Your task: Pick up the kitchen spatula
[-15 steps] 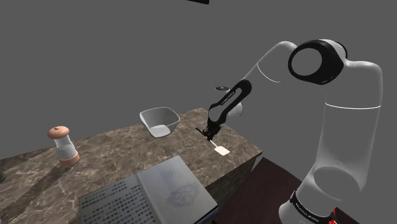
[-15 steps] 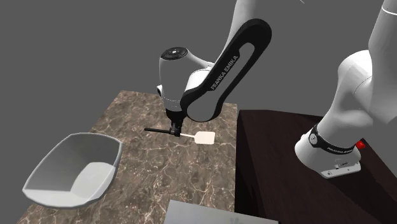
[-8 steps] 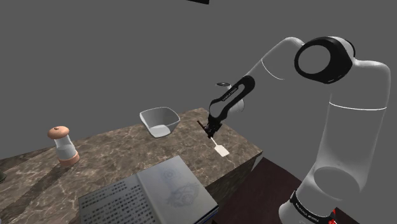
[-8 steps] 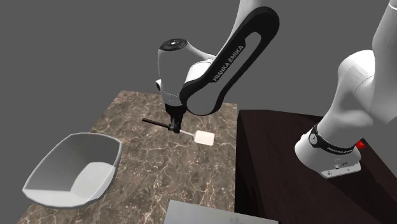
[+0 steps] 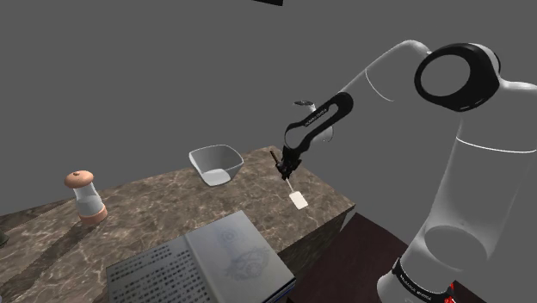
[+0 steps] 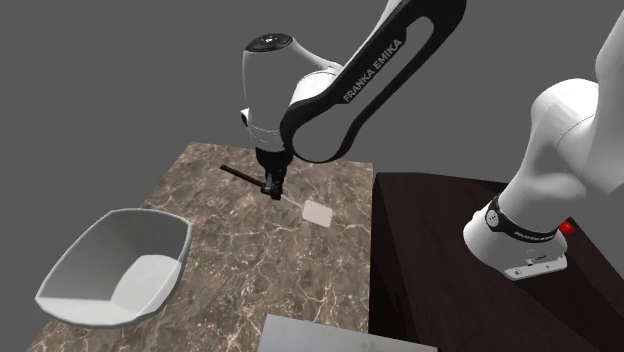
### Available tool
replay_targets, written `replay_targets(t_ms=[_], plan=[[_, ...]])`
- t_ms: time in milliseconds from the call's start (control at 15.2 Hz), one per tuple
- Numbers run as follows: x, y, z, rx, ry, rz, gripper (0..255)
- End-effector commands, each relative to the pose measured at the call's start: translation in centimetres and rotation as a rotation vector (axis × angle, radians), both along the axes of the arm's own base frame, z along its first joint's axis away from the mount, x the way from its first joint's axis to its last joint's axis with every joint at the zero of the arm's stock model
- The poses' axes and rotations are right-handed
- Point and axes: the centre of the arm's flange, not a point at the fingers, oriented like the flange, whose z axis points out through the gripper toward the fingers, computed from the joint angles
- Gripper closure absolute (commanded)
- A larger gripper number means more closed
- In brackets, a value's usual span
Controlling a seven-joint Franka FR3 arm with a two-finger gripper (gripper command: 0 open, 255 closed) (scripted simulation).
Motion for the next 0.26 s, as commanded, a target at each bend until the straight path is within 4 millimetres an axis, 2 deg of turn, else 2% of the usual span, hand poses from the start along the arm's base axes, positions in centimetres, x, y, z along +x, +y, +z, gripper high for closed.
replay_targets(t_ms=[0,198], plan=[[-0.01,-0.03,1.15,0.000,0.001,0.000,255],[-0.02,-0.03,1.76,0.000,0.001,0.000,255]])
